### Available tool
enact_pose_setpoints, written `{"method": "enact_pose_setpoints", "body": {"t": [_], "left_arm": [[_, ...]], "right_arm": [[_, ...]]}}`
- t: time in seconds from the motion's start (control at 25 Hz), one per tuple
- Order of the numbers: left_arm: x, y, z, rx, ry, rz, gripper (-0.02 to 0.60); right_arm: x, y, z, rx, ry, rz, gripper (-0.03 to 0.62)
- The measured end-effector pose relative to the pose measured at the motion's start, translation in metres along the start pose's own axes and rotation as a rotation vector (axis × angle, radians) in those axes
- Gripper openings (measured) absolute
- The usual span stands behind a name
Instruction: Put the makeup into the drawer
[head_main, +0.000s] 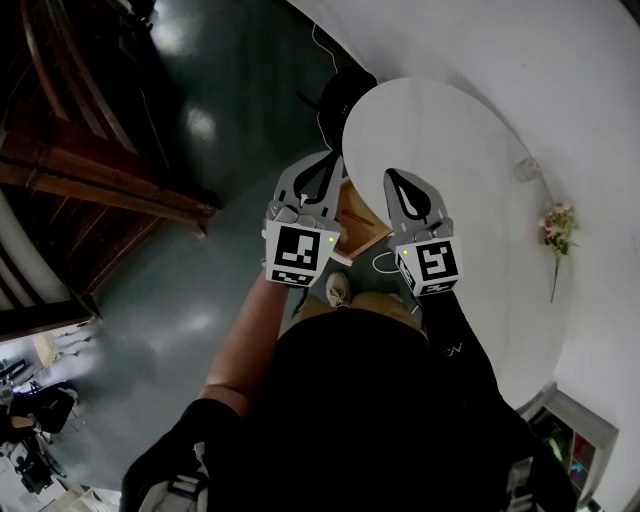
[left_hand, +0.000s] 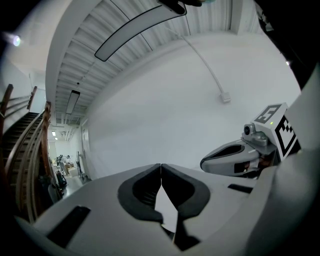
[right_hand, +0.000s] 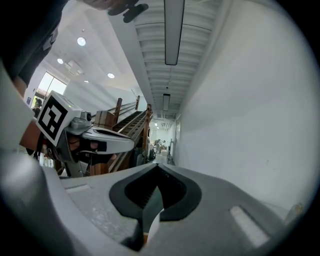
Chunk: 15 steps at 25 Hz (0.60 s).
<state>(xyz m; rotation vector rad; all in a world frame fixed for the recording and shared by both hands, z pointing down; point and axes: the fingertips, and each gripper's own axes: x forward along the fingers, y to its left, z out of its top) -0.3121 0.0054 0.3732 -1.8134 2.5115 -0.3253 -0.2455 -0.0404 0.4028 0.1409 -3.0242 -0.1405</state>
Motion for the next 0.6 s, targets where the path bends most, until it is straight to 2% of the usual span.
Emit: {"method": "enact_pose_setpoints", "body": {"t": [0.6], "left_arm": [[-0.0055, -0.0001, -0.0015, 0.005, 0.005, 0.011, 0.009]], "right_arm": [[-0.0078, -0.0040, 0.0007, -0.001, -0.011, -0.018, 0.005]]}}
